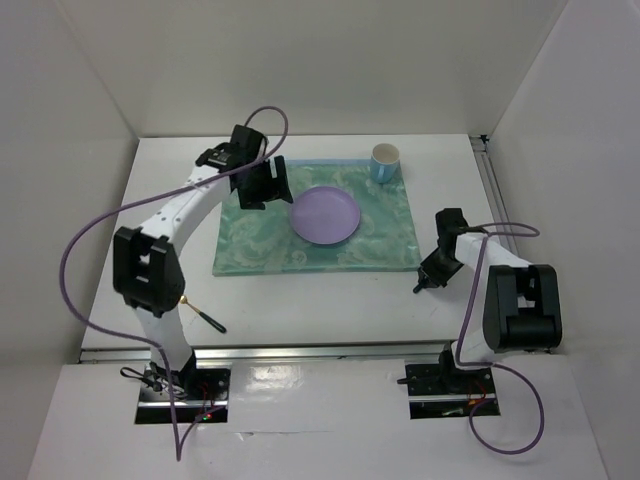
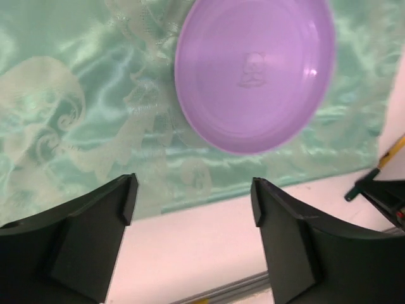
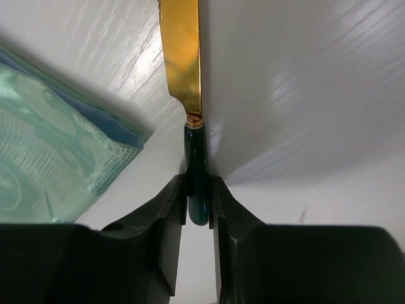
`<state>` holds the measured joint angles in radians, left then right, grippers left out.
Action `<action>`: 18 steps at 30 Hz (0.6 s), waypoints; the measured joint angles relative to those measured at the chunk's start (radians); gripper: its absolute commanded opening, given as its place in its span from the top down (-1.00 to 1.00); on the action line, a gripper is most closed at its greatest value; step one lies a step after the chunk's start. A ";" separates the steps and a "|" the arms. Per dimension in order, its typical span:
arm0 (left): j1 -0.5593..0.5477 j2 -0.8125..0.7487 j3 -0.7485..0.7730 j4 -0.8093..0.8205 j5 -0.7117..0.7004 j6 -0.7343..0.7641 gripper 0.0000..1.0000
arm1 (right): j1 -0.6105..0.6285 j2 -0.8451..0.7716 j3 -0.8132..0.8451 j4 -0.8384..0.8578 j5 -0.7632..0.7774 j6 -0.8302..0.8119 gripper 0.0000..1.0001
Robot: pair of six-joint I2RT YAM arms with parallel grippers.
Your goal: Set the dinner table for one person
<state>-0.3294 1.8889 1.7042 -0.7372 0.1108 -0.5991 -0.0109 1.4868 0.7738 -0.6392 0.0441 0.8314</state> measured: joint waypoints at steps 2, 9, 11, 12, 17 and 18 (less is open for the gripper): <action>-0.002 -0.098 -0.045 0.003 -0.019 0.001 -0.91 | 0.008 -0.018 -0.001 0.000 0.038 0.002 1.00; -0.003 -0.281 -0.302 0.036 -0.043 -0.035 -1.00 | 0.055 -0.146 0.141 -0.063 0.153 -0.103 1.00; -0.003 -0.289 -0.402 0.048 -0.056 -0.059 -1.00 | 0.077 -0.119 0.248 -0.064 0.132 -0.191 1.00; -0.003 -0.290 -0.436 0.045 -0.058 -0.064 -1.00 | 0.090 -0.096 0.299 -0.055 0.111 -0.236 1.00; 0.004 -0.303 -0.483 0.027 -0.066 -0.089 -1.00 | 0.159 0.135 0.542 -0.048 -0.026 -0.442 1.00; 0.006 -0.316 -0.483 0.029 -0.071 -0.092 -0.98 | 0.170 0.179 0.566 -0.047 -0.043 -0.468 1.00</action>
<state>-0.3237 1.5730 1.2209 -0.7078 0.0402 -0.6907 0.1589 1.6653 1.3396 -0.6857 0.0010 0.3634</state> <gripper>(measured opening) 1.000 0.280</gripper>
